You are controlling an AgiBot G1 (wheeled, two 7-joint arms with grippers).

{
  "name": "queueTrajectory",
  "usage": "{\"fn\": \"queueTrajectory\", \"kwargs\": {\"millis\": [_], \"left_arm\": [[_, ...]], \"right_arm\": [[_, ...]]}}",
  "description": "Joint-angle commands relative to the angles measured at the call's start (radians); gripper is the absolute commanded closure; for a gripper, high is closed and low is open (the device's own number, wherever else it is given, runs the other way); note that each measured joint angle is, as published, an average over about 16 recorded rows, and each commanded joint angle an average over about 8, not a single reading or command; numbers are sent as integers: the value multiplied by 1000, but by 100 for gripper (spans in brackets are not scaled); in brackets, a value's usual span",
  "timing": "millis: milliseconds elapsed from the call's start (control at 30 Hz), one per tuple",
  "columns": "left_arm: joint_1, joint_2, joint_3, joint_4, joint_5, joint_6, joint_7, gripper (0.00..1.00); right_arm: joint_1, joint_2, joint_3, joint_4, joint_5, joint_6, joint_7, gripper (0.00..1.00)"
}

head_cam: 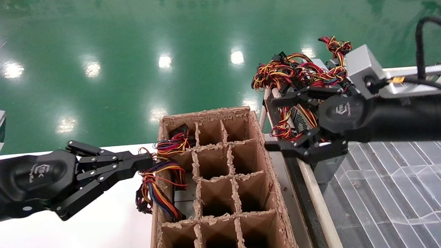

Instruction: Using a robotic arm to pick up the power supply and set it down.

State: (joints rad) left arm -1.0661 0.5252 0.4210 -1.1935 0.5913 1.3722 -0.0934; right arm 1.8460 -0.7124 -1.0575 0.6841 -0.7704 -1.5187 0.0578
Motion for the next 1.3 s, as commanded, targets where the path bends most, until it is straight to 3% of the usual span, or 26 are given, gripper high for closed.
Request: {"fn": "queueTrajectory", "kwargs": {"millis": [33, 1300], "left_arm": [[0, 0, 0, 0, 0, 0, 0, 0], [0, 0, 0, 0, 0, 0, 0, 0]], "right_arm": [[-37, 5, 37, 28, 2, 1, 6, 0], [-733, 96, 739, 570, 38, 22, 123, 0]]}}
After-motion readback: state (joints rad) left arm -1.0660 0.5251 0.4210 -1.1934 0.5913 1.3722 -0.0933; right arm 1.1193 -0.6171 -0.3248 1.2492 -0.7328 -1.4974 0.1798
